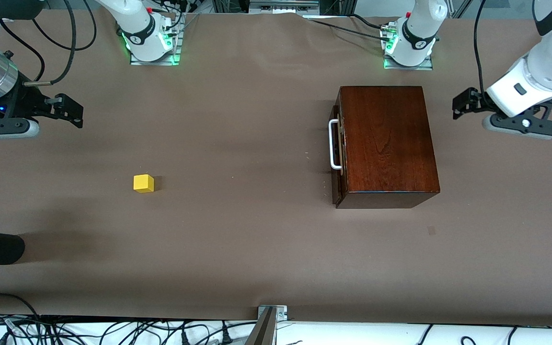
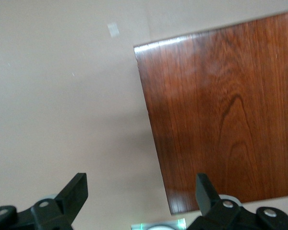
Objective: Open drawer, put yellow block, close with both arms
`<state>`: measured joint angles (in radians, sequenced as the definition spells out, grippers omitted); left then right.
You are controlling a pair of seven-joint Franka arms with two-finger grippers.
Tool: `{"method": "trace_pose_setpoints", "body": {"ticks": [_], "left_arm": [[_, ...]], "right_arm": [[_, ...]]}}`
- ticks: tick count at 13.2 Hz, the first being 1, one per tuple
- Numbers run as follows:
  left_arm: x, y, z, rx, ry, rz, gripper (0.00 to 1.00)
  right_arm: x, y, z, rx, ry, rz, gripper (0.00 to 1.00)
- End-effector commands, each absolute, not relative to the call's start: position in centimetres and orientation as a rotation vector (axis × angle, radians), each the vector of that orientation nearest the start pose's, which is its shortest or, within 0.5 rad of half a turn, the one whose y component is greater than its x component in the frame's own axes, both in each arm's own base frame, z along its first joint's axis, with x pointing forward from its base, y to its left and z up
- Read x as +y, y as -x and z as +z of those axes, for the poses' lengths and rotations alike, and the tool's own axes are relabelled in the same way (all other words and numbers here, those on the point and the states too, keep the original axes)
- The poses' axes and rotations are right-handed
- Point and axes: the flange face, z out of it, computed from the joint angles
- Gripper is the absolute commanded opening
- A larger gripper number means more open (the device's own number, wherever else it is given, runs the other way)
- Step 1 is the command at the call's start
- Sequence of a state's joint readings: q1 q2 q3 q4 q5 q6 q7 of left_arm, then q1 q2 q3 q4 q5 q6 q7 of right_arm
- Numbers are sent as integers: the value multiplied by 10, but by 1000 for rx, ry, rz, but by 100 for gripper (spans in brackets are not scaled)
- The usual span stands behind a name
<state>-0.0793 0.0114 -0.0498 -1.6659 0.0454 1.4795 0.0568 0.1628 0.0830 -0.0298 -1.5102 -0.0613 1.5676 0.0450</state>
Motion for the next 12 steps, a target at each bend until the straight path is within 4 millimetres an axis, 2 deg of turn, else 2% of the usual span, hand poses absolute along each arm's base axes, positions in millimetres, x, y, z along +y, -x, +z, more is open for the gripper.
{"method": "trace_pose_setpoints", "body": {"ticks": [1,3,5,7,9,10,12], "left_arm": [[-77,-557,556,313,3065,414,100],[-91,-559,559,346,3066,400,100],[-131,-553,558,356,3055,388,100],[-208,-543,542,302,3042,352,100],[-304,-527,510,278,3028,259,100],[-334,-522,497,227,3026,207,100],[-370,-515,471,154,3031,168,100]], "right_arm": [[71,-576,613,-115,3191,24,100],[70,-576,613,-110,3190,24,100],[70,-576,613,-112,3190,24,100],[71,-576,612,-112,3190,27,100],[70,-576,612,-108,3191,27,100],[70,-576,612,-107,3185,28,100],[68,-577,612,-97,3149,30,100]]}}
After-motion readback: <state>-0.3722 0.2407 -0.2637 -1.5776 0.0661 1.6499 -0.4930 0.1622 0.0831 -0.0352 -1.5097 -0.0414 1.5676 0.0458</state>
